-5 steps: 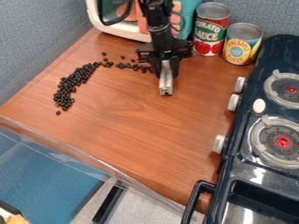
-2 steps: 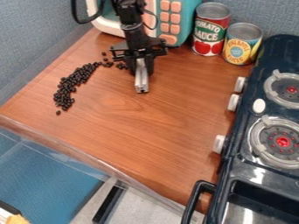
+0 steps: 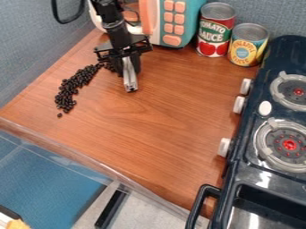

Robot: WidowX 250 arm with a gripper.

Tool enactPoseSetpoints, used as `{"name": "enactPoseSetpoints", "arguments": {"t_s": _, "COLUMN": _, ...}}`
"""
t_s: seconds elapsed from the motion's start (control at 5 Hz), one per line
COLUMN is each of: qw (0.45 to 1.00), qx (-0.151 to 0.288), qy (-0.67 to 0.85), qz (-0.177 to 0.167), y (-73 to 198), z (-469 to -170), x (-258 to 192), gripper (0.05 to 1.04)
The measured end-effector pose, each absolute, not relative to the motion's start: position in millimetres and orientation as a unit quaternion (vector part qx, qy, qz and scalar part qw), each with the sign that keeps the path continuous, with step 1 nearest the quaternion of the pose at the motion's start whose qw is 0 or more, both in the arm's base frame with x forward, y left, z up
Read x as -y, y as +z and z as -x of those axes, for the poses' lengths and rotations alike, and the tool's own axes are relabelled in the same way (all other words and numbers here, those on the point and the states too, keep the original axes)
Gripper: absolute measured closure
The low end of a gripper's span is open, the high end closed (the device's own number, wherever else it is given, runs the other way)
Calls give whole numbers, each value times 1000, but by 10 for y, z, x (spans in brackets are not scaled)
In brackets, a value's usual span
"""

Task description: Sweep into pile

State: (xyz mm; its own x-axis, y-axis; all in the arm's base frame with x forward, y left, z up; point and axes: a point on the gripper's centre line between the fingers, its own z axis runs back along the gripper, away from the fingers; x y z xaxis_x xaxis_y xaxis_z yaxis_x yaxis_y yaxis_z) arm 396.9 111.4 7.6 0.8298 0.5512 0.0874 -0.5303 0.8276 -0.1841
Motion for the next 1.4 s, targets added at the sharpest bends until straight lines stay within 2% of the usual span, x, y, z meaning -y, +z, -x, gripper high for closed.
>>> {"name": "enactPoseSetpoints", "arguments": {"t_s": 0.4, "qw": 920, "qx": 89, "qy": 366, "qz": 110, "y": 111, "z": -3941, "x": -1261, "gripper": 693}}
{"name": "enactPoseSetpoints", "arguments": {"t_s": 0.6, "qw": 893, "qx": 105, "qy": 422, "qz": 119, "y": 116, "z": -3873, "x": -1405, "gripper": 693}}
{"name": "enactPoseSetpoints", "arguments": {"t_s": 1.4, "qw": 812, "qx": 140, "qy": 548, "qz": 143, "y": 133, "z": -3515, "x": -1487, "gripper": 693}}
